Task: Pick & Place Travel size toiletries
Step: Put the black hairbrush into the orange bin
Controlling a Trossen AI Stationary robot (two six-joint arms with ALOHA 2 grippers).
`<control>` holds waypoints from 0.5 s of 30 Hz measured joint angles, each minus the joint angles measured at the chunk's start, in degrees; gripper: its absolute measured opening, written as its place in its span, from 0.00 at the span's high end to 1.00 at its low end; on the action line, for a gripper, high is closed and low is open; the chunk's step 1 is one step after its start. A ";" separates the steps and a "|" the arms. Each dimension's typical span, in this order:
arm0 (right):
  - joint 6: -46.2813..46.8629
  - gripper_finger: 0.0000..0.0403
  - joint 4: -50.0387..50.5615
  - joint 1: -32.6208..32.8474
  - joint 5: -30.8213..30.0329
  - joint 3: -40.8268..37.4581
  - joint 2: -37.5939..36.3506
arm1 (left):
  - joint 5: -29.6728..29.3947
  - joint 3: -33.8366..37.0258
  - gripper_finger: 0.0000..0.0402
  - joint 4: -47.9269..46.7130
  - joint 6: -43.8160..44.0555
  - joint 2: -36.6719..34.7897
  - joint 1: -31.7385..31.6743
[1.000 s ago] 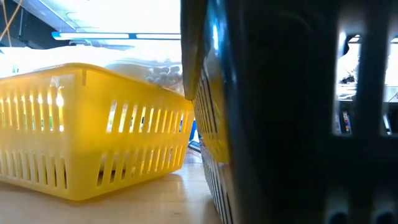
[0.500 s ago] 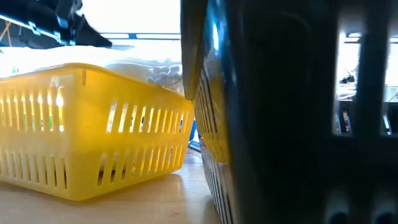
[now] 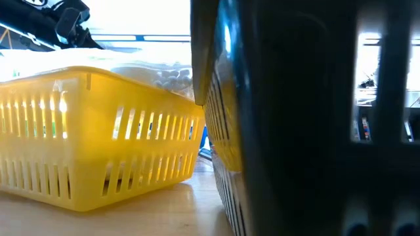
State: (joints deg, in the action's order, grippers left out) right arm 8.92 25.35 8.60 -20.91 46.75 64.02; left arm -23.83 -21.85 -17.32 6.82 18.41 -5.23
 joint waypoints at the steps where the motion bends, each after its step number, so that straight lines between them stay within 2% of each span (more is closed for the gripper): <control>1: 0.49 0.93 1.51 0.02 1.44 1.07 1.65 | 0.02 0.00 1.00 0.04 -0.50 0.00 0.00; 4: 3.21 0.82 4.24 0.75 4.59 3.23 6.59 | 0.15 0.00 1.00 -0.55 -0.97 -0.02 0.00; 10: 6.93 0.54 1.68 5.31 10.47 3.73 15.52 | 0.59 0.00 1.00 -2.39 -0.97 -0.02 0.00; 12: 8.22 0.48 1.80 7.09 10.51 3.70 18.51 | 0.74 0.00 1.00 -3.32 -0.97 0.00 0.00; 15: 10.41 0.43 1.98 9.76 7.02 3.68 22.78 | 0.87 0.00 1.00 -4.06 -0.97 -0.02 0.00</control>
State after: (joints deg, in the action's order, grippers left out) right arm 19.33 27.33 18.36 -13.88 50.43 86.80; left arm -22.97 -21.85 -21.38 5.85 18.39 -5.23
